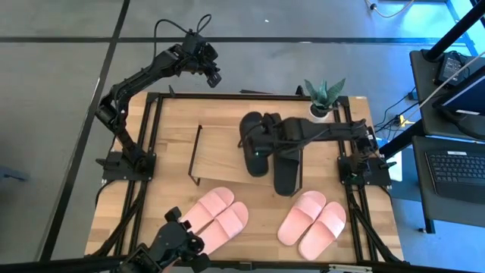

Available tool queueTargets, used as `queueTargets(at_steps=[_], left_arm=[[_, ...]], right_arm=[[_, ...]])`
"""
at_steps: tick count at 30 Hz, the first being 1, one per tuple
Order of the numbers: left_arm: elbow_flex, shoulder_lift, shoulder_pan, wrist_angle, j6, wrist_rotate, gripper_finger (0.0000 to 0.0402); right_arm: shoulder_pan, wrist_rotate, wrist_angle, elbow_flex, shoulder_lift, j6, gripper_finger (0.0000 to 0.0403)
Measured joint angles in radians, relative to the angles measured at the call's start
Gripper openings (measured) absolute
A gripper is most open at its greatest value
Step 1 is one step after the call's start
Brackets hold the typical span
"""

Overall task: Pick and place slides into the shelf
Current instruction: Put the black slides on the shelf

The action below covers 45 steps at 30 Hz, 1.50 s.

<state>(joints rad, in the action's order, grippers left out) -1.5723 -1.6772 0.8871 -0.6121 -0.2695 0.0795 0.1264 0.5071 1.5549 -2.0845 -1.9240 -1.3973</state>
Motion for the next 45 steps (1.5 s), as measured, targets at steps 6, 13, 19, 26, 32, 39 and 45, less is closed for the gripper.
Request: queueTargets(at_steps=[6,13,19,26,32,39,45], left_arm=[[0.000,0.000,0.000,0.000,0.005,0.000,0.0119],[0.000,0.000,0.000,0.000,0.006,0.000,0.0119],[0.000,0.000,0.000,0.000,0.009,0.000,0.0119],[0.000,0.000,0.000,0.000,0.053,0.000,0.0119],[0.000,0.000,0.000,0.000,0.053,0.000,0.0119],[0.000,0.000,0.000,0.000,0.053,0.000,0.0119],[0.000,0.000,0.000,0.000,0.053,0.000,0.0119]], right_arm=[[0.079,0.018,-0.001,0.031,0.000,-0.131,0.0012],[0.149,0.048,0.009,0.046,-0.001,-0.248,0.0012],[0.161,0.050,0.015,0.042,-0.026,-0.271,0.0012],[0.152,0.050,0.016,0.042,-0.057,-0.250,0.0012],[0.148,0.050,0.017,0.048,-0.060,-0.247,0.0012],[0.148,0.050,0.017,0.048,-0.060,-0.244,0.0012],[0.147,0.050,0.015,0.071,-0.060,-0.239,0.0012]])
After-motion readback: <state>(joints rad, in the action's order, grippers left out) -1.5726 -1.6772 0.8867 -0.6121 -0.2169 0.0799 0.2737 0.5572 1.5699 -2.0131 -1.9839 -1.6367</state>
